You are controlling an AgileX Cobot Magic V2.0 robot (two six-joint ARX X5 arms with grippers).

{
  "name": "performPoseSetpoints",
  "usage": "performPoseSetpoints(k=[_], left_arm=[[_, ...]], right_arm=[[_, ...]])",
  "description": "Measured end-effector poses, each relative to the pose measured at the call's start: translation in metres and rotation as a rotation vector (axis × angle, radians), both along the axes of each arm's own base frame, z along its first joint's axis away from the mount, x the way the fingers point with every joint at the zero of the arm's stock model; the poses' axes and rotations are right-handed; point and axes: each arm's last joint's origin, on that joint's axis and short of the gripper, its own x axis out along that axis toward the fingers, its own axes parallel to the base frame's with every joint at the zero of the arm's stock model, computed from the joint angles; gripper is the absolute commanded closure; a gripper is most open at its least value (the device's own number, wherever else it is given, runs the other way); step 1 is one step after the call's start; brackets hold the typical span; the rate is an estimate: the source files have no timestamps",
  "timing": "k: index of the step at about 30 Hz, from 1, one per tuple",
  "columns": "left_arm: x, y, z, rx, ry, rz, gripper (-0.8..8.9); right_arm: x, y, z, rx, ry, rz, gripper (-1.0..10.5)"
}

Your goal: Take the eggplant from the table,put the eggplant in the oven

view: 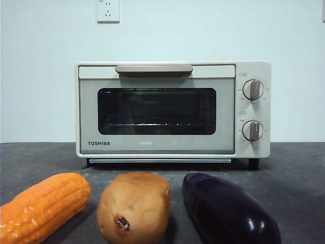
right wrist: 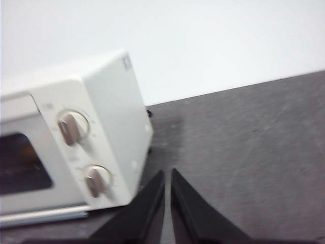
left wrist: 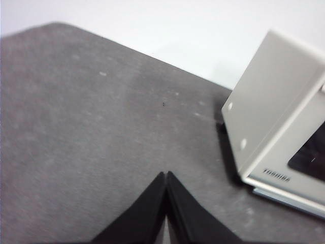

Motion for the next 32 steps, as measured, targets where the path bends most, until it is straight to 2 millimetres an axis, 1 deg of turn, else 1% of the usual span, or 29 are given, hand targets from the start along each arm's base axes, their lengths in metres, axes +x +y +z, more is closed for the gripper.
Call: performPoseSetpoints(k=[4, 6, 8, 12, 14, 20, 22, 27, 32], left_arm=[[0.000, -0.001, 0.000, -0.056, 0.004, -0.045, 8.10], [0.000, -0.002, 0.000, -0.071, 0.011, -0.065, 8.10], [-0.001, -0.002, 0.004, -0.083, 0.024, -0.070, 8.09], [-0.003, -0.004, 0.028, -0.114, 0.031, -0.122, 8.09], [-0.002, -0.005, 0.041, -0.120, 0.029, -0.150, 8.09], [0.005, -0.006, 0.077, -0.122, 0.058, -0.205, 8.09], [0.009, -0.007, 0.091, -0.120, 0.083, -0.234, 8.09], [0.021, -0.008, 0.124, -0.095, 0.145, -0.308, 8.09], [0.034, -0.012, 0.151, -0.067, 0.208, -0.394, 8.09]], right_arm=[[-0.001, 0.001, 0.002, 0.098, 0.054, 0.024, 9.4], [-0.004, 0.001, 0.009, 0.128, 0.079, 0.023, 9.4], [-0.008, 0.001, 0.021, 0.143, 0.090, 0.022, 9.4], [-0.014, 0.001, 0.049, 0.147, 0.120, 0.020, 9.4], [-0.016, 0.001, 0.061, 0.147, 0.143, 0.019, 9.4], [-0.015, 0.002, 0.104, 0.101, 0.213, 0.062, 9.4], [-0.013, 0.003, 0.117, 0.076, 0.245, 0.092, 9.4], [-0.002, 0.006, 0.142, 0.056, 0.378, 0.204, 9.4], [0.010, 0.009, 0.160, 0.061, 0.534, 0.342, 9.4]])
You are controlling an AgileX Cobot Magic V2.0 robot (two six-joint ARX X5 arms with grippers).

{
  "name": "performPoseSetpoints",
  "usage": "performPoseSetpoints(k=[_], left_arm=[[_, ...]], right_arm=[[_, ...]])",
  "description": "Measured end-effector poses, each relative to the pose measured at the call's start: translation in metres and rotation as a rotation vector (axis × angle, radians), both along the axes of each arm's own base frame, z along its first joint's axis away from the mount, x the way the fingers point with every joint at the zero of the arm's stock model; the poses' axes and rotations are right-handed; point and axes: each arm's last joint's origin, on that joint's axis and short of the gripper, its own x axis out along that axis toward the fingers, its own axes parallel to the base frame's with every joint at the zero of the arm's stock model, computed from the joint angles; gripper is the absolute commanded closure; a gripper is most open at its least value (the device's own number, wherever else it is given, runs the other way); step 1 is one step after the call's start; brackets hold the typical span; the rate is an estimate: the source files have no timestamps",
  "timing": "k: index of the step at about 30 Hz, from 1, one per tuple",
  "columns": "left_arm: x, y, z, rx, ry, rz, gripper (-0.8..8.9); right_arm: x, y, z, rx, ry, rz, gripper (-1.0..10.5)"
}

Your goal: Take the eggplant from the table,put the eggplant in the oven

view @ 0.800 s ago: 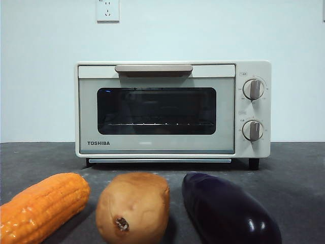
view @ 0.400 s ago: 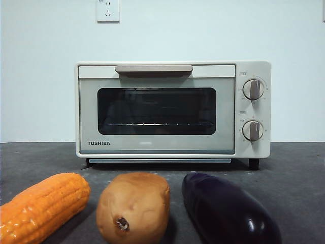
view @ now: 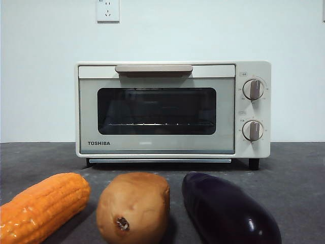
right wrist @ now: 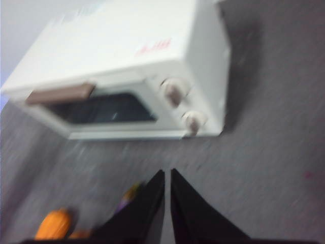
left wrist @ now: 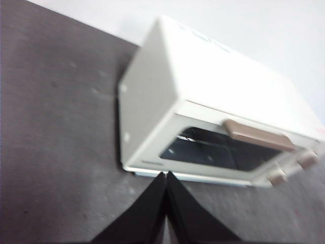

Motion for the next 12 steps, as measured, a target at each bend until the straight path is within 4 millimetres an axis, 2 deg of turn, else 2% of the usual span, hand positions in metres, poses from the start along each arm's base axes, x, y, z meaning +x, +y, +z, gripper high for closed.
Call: performPoseSetpoints(k=[2, 5, 9, 12], left_arm=[[0.005, -0.003, 0.009, 0.009, 0.027, -0.050, 8.09], [0.013, -0.007, 0.016, 0.020, 0.080, -0.118, 8.09], [0.023, -0.013, 0.015, 0.045, 0.132, -0.180, 8.09], [0.027, -0.019, 0.012, 0.055, 0.151, -0.219, 8.09]], right_arm=[[0.005, 0.001, 0.004, 0.017, 0.063, 0.059, 9.2], [0.013, 0.005, 0.004, 0.055, 0.160, 0.159, 7.9], [0.025, 0.014, -0.006, 0.069, 0.281, 0.247, 6.1], [0.031, 0.025, -0.011, 0.053, 0.321, 0.324, 5.7]])
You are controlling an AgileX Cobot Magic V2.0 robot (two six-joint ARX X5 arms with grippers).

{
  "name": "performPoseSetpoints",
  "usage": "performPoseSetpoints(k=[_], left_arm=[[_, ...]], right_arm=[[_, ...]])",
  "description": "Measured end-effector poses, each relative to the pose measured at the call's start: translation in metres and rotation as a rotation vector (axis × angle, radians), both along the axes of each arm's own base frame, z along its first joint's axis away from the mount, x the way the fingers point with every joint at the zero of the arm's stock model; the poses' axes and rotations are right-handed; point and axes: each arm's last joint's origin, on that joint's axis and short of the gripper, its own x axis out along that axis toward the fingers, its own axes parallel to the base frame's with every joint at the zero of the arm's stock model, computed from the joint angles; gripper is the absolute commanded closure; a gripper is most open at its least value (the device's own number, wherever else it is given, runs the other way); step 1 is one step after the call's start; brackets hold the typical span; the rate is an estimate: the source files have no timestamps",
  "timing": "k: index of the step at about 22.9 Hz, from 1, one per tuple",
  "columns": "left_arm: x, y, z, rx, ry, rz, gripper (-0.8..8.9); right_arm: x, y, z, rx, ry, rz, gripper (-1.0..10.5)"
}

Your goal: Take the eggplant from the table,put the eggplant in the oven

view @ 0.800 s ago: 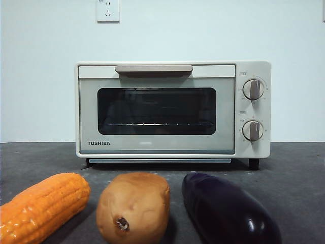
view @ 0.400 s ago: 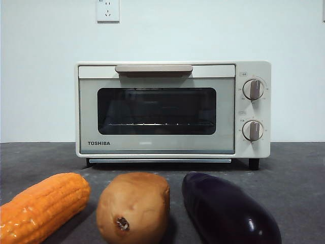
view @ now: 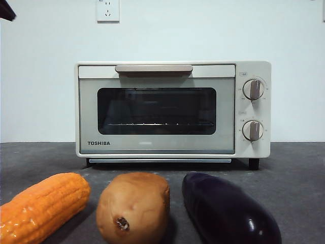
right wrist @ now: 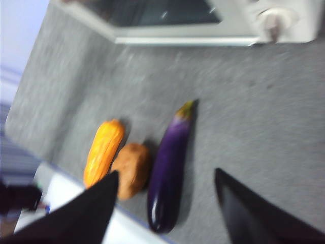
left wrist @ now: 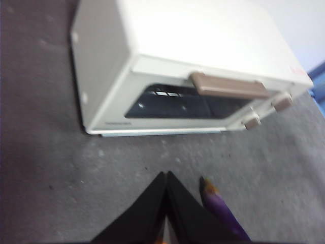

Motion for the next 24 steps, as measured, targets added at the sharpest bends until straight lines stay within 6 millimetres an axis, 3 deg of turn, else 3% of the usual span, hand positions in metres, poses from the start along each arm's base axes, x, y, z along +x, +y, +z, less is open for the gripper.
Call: performPoseSetpoints(k=[4, 8, 12, 16, 20, 24], left_arm=[[0.003, -0.007, -0.003, 0.004, 0.019, -0.046, 8.09], [0.001, -0.015, -0.003, 0.008, 0.020, -0.098, 8.09], [0.000, -0.019, -0.003, 0.010, 0.018, -0.121, 8.09], [0.000, -0.020, -0.003, 0.011, 0.018, -0.126, 8.09], [0.000, -0.020, -0.003, 0.011, 0.018, -0.126, 8.09], [0.000, -0.020, -0.003, 0.011, 0.018, -0.126, 8.09]], right_arm=[[0.004, 0.021, -0.005, -0.014, 0.020, 0.133, 5.6], [0.013, 0.060, -0.020, -0.187, 0.077, 0.162, 5.6], [0.020, 0.109, -0.049, -0.403, 0.139, 0.144, 5.6], [0.030, 0.147, -0.081, -0.496, 0.165, 0.135, 5.6], [0.040, 0.172, -0.111, -0.520, 0.199, 0.147, 5.7], [0.047, 0.183, -0.132, -0.537, 0.236, 0.150, 6.3]])
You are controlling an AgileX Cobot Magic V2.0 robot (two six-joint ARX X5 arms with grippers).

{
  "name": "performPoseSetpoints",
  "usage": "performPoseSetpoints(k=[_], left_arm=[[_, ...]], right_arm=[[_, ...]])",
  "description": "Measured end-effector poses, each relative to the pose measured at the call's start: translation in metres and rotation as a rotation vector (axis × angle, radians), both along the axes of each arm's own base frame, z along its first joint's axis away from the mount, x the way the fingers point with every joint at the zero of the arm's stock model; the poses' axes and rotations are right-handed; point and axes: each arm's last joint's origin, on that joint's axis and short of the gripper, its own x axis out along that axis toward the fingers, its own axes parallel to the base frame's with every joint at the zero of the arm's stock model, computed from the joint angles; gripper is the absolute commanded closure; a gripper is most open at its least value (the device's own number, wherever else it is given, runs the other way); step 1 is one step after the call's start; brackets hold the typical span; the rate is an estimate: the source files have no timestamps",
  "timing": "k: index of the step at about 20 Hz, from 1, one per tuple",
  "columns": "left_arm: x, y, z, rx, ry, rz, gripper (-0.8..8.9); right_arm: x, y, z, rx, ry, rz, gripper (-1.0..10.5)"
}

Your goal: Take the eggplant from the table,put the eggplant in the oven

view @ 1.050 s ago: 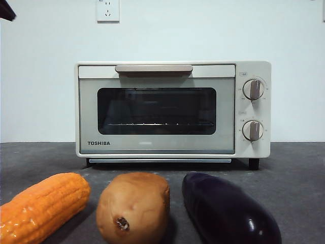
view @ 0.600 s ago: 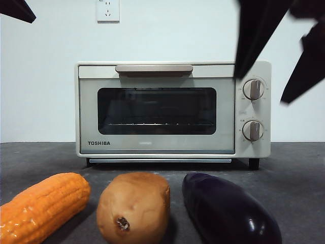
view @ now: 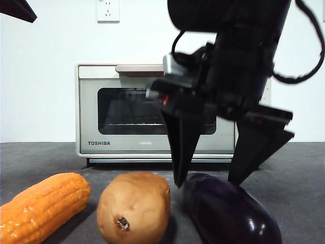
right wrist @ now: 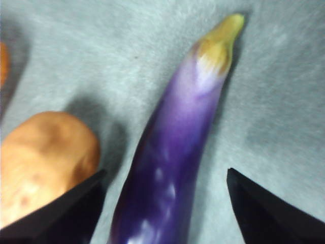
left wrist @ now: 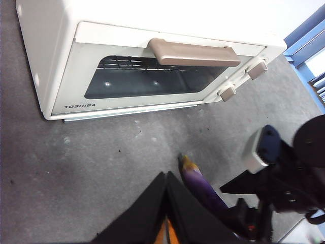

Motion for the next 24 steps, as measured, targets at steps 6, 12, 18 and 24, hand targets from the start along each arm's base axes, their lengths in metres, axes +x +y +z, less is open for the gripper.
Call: performPoseSetpoints(k=[6, 12, 18, 24], left_arm=[[0.000, 0.000, 0.000, 0.005, -0.005, -0.003, 8.09], [0.000, 0.000, 0.000, 0.005, -0.005, -0.003, 8.09], [0.000, 0.000, 0.000, 0.005, -0.006, -0.004, 8.09], [0.026, -0.014, -0.003, 0.018, 0.043, -0.047, 8.09]], right_arm=[[0.001, 0.002, -0.004, -0.002, 0.009, -0.008, 7.8], [0.001, 0.002, -0.004, 0.009, 0.021, -0.003, 8.2], [-0.005, -0.005, 0.007, -0.005, 0.033, -0.002, 8.2], [-0.030, -0.034, 0.074, 0.021, -0.060, 0.114, 8.2]])
